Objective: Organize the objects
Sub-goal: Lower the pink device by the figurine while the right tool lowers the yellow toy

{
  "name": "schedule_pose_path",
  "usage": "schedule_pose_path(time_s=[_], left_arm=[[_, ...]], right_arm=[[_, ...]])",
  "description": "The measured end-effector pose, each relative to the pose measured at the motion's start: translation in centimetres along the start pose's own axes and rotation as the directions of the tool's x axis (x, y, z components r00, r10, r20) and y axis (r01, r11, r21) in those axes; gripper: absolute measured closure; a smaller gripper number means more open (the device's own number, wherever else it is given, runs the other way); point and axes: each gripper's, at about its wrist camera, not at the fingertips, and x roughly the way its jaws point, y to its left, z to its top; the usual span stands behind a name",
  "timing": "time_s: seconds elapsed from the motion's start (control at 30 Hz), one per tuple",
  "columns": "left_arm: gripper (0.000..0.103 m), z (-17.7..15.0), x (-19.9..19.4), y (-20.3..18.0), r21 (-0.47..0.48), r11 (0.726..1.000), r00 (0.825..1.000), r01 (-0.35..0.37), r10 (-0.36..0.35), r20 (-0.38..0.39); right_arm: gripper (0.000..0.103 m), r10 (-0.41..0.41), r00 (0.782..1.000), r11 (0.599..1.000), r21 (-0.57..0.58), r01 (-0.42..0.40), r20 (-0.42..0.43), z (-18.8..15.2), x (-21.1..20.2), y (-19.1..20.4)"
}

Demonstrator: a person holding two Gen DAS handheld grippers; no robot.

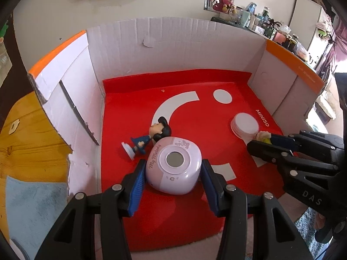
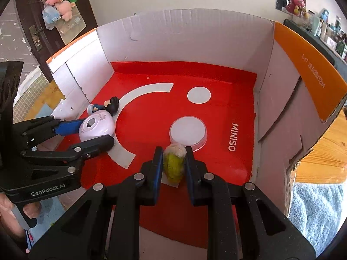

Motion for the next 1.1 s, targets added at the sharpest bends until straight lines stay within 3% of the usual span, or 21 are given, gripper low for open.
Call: schedule_pose_path(time_s=[1.1], left_arm=[[0.049, 0.23, 0.43, 0.15, -0.010, 1.000, 1.000, 0.010, -0.010, 0.015]], right_arm=[[0.084, 0.016, 1.000, 1.000, 0.005, -0.016, 0.001, -0.17, -0.54, -0.13]])
